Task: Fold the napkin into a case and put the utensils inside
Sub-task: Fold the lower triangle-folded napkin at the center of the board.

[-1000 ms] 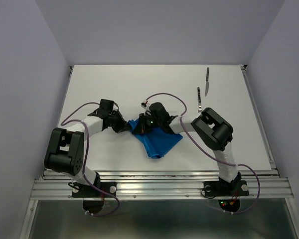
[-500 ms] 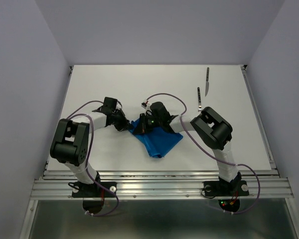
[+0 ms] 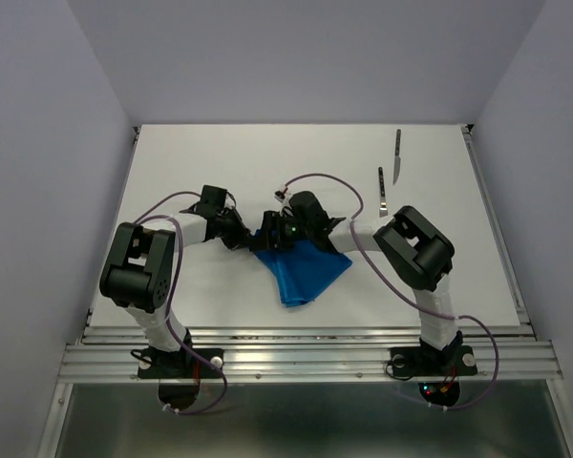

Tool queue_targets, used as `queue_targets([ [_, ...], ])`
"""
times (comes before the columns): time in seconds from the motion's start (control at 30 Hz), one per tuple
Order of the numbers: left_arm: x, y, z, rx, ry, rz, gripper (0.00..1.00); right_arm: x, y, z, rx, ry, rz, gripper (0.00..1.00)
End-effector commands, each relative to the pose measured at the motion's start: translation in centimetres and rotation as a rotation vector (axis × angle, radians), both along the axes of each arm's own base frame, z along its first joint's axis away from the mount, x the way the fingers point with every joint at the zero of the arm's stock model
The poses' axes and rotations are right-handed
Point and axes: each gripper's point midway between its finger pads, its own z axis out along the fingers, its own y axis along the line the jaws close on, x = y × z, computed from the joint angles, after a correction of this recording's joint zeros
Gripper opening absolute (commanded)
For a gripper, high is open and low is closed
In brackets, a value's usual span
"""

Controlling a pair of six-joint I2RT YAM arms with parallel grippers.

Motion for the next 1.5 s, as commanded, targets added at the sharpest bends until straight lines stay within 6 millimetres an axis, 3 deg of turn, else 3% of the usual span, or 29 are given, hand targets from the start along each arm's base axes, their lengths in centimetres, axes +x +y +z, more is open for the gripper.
queue_targets([
  [0.0,0.0,0.5,-1.0,0.045,0.014,0.007,0.0,1.7,-1.6,1.7,-0.07,-0.082,-0.108,0.69],
  [0.23,-0.2,0.7,-1.5,0.054,0.029,0.014,0.0,2.4,-4.8,3.5,-0.199,-0.175,-0.195,0.73],
  [0.3,-0.1,0.7,-1.5,0.055,0.027,0.015,0.0,1.7,-5.6,4.2,-0.258,-0.216,-0.208,0.73],
  [0.37,-0.1,0.7,-1.5,0.054,0.03,0.018,0.0,1.1,-7.1,3.8,-0.349,-0.259,-0.224,0.73],
  [0.4,-0.1,0.7,-1.5,0.054,0.029,0.018,0.0,-0.4,-7.0,3.5,-0.394,-0.274,-0.201,0.73],
  [0.47,-0.1,0.6,-1.4,0.052,0.028,0.017,0.0,-1.1,-8.7,4.0,-0.505,-0.359,-0.243,0.77],
  [0.5,0.0,0.6,-1.4,0.052,0.028,0.017,0.0,-2.7,-8.1,4.8,-0.513,-0.397,-0.221,0.79],
  [0.57,0.0,0.6,-1.4,0.05,0.026,0.016,0.0,-3.8,-9.2,4.4,-0.597,-0.441,-0.235,0.79],
  [0.6,-0.1,0.6,-1.3,0.051,0.028,0.016,0.0,-5.2,-8.7,4.6,-0.608,-0.462,-0.212,0.8],
  [0.77,-0.2,0.6,-1.4,0.048,0.032,0.02,0.0,-7.9,-9.1,2.8,-0.747,-0.509,-0.167,0.82],
  [0.83,-0.1,0.6,-1.2,0.049,0.026,0.019,0.0,-8.1,-8.9,2.4,-0.781,-0.531,-0.163,0.82],
  [0.87,-0.2,0.7,-1.4,0.051,0.03,0.019,0.0,-8.8,-8.8,1.3,-0.82,-0.536,-0.132,0.82],
  [1.03,-0.1,0.7,-1.2,0.053,0.028,0.019,0.0,-9.2,-8.2,0.0,-0.9,-0.585,-0.111,0.8],
  [1.17,-0.2,0.7,-1.3,0.057,0.027,0.018,0.0,-8.9,-9.0,-0.3,-0.941,-0.592,-0.128,0.75],
  [1.47,-0.2,0.8,-1.5,0.061,0.032,0.016,0.0,-8.0,-11.0,1.5,-0.954,-0.624,-0.224,0.66],
])
